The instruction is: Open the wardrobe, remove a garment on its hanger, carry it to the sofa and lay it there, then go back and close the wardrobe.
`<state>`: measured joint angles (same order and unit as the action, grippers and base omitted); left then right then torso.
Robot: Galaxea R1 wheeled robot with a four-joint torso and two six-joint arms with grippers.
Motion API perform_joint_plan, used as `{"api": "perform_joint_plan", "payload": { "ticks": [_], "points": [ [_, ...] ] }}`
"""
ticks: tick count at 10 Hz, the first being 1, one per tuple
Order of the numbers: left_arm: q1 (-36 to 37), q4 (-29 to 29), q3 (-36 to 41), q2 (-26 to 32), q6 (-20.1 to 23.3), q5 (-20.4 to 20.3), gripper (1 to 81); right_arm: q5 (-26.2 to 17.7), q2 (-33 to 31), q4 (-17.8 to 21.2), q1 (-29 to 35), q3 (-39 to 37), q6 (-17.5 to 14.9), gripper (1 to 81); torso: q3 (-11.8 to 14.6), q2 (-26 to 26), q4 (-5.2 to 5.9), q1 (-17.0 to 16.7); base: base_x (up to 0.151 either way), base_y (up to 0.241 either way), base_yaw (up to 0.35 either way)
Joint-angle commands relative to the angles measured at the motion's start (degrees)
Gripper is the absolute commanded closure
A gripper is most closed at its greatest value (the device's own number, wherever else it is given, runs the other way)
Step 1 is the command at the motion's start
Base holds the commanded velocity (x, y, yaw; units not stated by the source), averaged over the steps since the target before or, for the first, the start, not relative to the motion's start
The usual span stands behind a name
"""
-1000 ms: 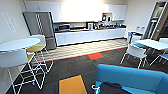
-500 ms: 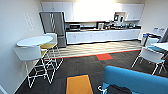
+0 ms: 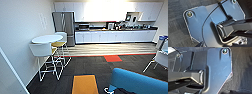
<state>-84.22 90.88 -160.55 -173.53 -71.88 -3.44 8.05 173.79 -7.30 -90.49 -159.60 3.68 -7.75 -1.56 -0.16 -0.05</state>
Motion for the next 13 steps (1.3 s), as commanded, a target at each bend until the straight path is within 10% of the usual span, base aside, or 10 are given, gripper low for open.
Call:
{"api": "perform_joint_plan", "payload": {
  "ticks": [1,13],
  "points": [
    [1.74,0.61,-0.20,0.20,0.68,2.47,1.0,-3.12,0.36,-0.26,1.40,0.09,-0.17,1.0,0.00,0.00,0.00,0.05,0.000,0.000,0.269],
    [1.65,0.53,-0.20,-0.06,1.83,2.47,1.0,-3.12,0.62,0.10,1.23,0.09,0.01,1.0,0.02,0.00,0.00,0.05,0.000,0.000,0.271]
  ]
}}
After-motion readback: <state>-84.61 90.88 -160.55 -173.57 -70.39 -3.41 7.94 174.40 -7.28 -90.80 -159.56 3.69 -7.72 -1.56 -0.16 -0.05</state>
